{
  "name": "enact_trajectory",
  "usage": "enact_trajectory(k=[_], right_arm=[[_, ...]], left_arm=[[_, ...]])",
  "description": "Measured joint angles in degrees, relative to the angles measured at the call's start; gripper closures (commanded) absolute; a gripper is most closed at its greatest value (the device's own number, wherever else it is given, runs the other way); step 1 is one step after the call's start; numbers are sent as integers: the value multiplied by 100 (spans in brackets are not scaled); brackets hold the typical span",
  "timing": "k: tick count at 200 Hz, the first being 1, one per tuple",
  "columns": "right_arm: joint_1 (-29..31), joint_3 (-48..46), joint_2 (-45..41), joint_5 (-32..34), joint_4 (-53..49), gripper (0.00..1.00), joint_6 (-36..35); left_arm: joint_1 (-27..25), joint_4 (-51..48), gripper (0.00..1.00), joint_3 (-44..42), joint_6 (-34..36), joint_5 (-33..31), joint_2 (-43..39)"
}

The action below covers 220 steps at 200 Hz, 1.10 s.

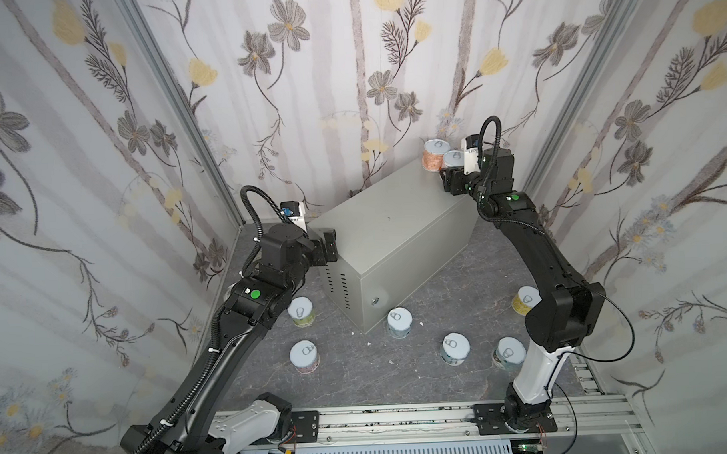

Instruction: Place and organize the canned foods onto the counter

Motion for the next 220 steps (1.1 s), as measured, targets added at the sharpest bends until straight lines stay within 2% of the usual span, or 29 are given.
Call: enact_trajectory(k=[36, 69, 111, 146, 220], right_arm=[[-20, 11, 24, 0, 17, 26, -33], [-24, 11, 24, -4, 17, 19, -33], [-31, 9, 24, 7, -127, 1, -33], [-26, 7, -83, 0, -234, 0, -42], [9, -2, -1001, 101, -431, 0, 79]], left_arm=[[0, 0, 0, 0, 0, 0, 59], [0, 0, 0, 0, 0, 2, 111], [0, 0, 0, 2, 2, 2, 116], [0, 42, 0, 203, 4, 2, 76], [0, 20, 0, 164, -4, -66, -424]])
